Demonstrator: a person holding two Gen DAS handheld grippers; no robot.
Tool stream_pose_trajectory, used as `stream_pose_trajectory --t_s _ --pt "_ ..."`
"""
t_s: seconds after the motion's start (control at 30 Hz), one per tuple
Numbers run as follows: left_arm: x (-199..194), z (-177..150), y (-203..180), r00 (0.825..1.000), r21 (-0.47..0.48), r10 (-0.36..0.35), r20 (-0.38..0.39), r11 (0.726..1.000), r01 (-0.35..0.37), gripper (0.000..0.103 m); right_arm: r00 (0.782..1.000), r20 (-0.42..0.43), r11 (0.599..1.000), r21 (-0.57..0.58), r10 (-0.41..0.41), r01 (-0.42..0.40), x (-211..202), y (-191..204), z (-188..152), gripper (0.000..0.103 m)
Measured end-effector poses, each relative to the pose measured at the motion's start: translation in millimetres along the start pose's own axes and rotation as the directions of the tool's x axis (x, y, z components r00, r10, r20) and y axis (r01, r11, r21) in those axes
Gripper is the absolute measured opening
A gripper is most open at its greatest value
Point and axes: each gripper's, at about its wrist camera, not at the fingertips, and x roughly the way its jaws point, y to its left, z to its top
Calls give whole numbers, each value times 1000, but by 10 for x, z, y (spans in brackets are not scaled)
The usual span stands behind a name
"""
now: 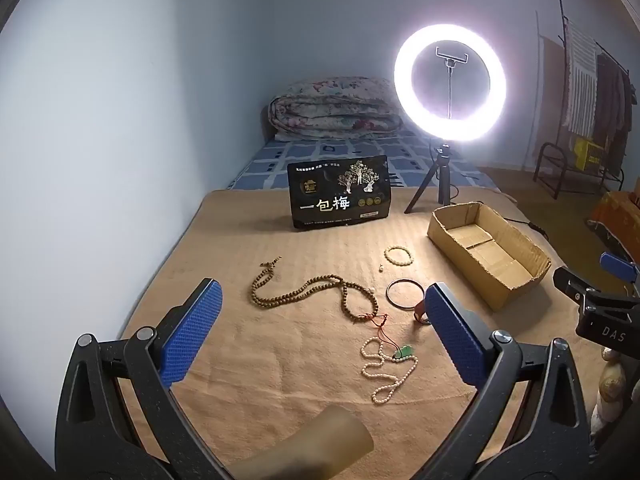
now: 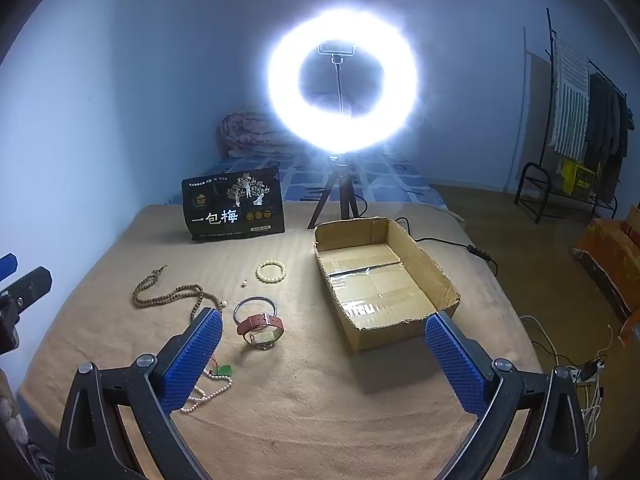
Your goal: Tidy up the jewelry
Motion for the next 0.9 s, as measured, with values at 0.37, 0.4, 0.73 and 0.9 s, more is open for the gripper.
stream_pose_trajectory --t_s 0.37,0.4,0.73,0.9 --pt "4 1 -4 1000 6 5 -8 1000 -5 103 1000 -1 1000 -1 0 0 67 -14 -58 103" --pt "4 0 -6 1000 7 5 -9 1000 -5 103 1000 -3 1000 -2 -2 2 33 -1 -30 103" --pt "20 -9 17 1000 5 4 -13 1000 -4 103 1000 1 1000 4 -6 6 24 -45 -43 103" --pt "22 -22 41 1000 10 4 -13 1000 -4 103 1000 -1 1000 3 -3 3 30 -35 -31 103"
